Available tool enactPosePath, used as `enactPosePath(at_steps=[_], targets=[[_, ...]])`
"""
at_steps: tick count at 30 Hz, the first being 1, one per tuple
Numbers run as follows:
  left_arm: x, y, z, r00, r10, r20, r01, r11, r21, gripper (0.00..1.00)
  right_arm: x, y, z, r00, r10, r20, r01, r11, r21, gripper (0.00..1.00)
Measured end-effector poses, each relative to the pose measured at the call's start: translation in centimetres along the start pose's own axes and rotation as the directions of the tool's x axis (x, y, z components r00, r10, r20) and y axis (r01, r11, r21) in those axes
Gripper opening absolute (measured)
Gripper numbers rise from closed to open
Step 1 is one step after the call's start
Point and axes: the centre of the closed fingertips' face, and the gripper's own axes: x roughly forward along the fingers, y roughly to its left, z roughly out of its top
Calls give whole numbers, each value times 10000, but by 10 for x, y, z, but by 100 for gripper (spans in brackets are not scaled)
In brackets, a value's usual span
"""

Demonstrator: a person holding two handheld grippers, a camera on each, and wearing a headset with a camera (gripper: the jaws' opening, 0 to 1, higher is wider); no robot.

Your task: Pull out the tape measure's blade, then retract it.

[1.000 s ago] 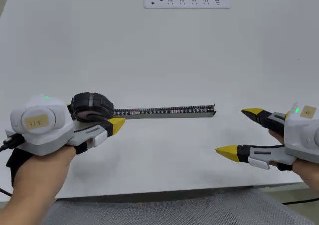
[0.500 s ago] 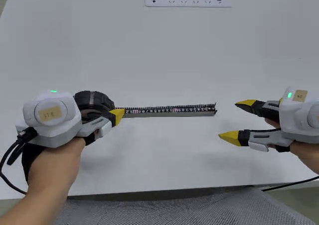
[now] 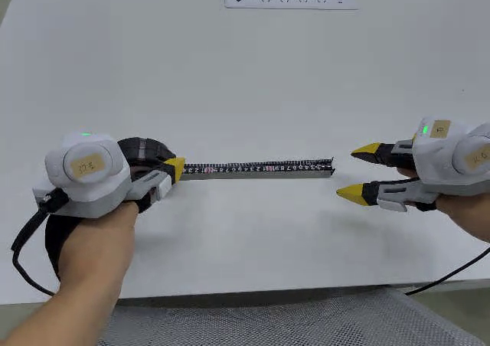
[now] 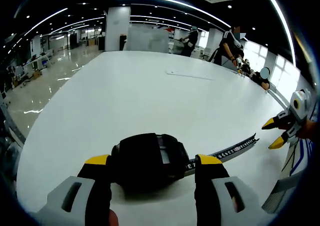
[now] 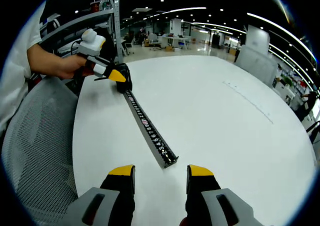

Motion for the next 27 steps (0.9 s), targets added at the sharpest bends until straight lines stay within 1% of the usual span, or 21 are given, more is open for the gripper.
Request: enactPosePath(at_steps=[4,10,14,24,27], targets=[[2,2,-1,9998,182,-55,-182,9998,15,62,4,-2,0,9998,153,-114,-155,9997,-192,36],[3,4,-1,9996,274,-40,-274,9996,-62,60,9,-4,0,9989,335,-320,-349,9984,-451,34],[4,4,-1,9996,289,-33,-289,9994,-164,61,13,-6,0,9981,454,-409,-478,9971,-588,32],[4,4,-1,9996,295,-42,-296,9995,-107,60,25,-9,0,9938,827,-744,-895,9916,-931,29],[4,4,-1,9996,283,-28,-283,9996,-95,60,28,-9,-1,9919,966,-830,-1043,9901,-941,29]])
